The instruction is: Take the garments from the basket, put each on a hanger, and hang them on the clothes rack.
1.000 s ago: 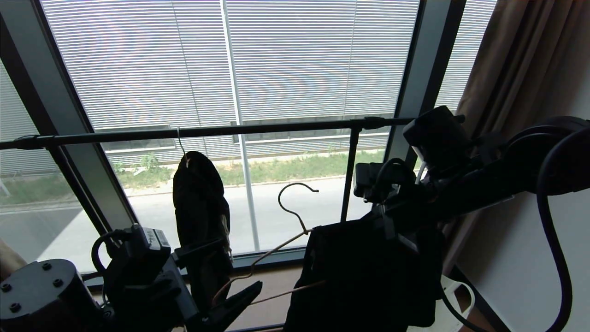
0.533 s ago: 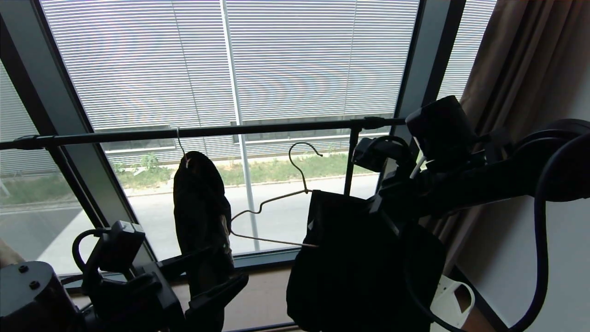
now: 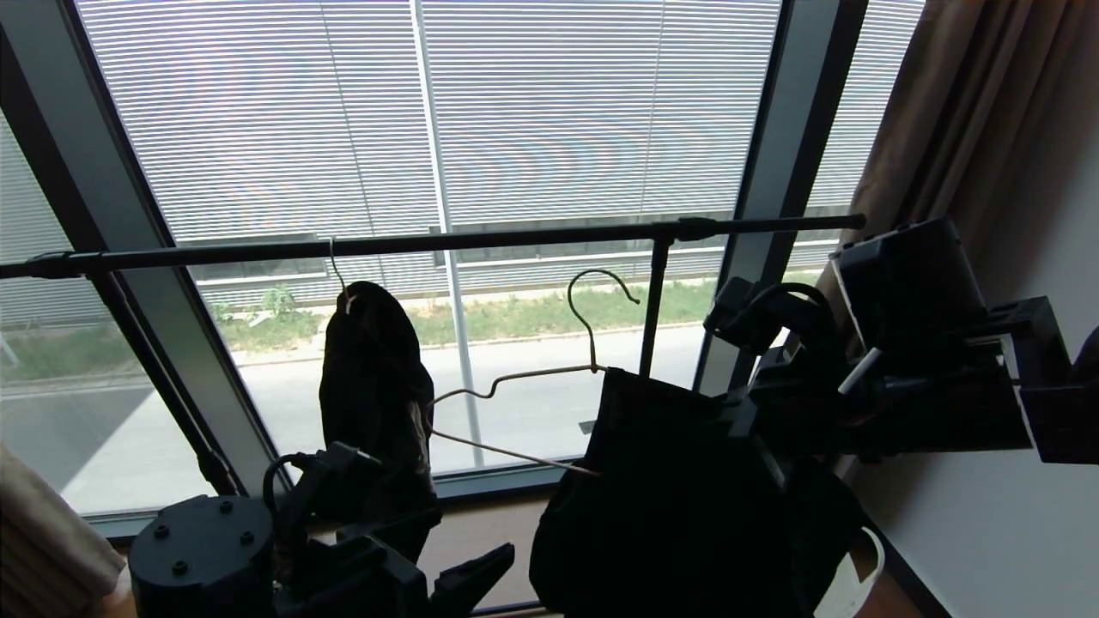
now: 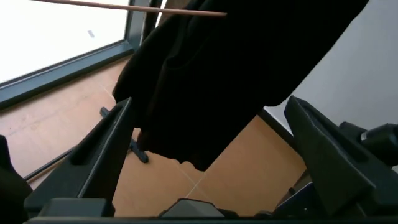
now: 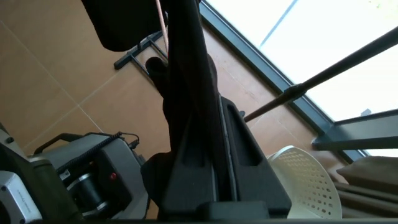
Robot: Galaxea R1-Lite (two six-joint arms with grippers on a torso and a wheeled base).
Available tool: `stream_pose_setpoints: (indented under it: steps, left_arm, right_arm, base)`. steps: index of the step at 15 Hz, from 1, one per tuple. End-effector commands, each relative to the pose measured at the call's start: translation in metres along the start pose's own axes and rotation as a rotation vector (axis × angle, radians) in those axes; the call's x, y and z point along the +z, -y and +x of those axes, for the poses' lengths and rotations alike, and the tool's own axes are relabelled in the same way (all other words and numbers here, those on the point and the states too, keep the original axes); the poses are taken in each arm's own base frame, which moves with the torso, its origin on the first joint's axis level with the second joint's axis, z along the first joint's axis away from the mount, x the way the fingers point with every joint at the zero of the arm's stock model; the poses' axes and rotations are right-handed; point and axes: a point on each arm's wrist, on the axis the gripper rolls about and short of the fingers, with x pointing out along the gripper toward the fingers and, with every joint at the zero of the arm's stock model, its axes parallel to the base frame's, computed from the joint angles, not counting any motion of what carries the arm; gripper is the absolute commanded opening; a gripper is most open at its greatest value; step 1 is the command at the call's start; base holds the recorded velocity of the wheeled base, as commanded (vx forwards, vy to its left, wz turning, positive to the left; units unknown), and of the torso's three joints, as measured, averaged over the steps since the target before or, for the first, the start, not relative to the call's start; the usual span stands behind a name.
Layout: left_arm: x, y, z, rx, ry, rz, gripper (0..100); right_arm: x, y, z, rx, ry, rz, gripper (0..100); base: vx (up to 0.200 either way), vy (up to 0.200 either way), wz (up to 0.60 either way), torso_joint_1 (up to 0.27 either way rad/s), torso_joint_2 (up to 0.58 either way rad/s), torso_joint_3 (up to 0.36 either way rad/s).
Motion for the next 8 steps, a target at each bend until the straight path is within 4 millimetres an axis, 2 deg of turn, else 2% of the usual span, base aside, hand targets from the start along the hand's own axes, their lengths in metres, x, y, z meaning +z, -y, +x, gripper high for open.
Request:
stream_pose_setpoints:
  steps: [1, 5, 8]
  left_arm:
    - [-0.017, 0.008, 0.038, 0.014, -0.073, 0.022, 100]
    - [-0.023, 0.015, 0.064, -0.013, -0.09, 0.036, 100]
    - [-0.022, 0.019, 0.072, -0.025, -0.078, 0.042, 100]
  right_arm:
    - [-0.004, -0.005, -0.013, -0.001, 0.015, -0.007, 0]
    - [-0.007, -0.006, -0.014, 0.007, 0.009, -0.011, 0]
    - [-0.006, -0.014, -0.013, 0.028, 0.012, -0.03, 0]
  base:
    - [0.0, 0.0, 0.0, 0.0, 0.0, 0.0]
    - [0.0, 0.0, 0.0, 0.0, 0.0, 0.0]
    - [0.0, 0.0, 0.0, 0.0, 0.0, 0.0]
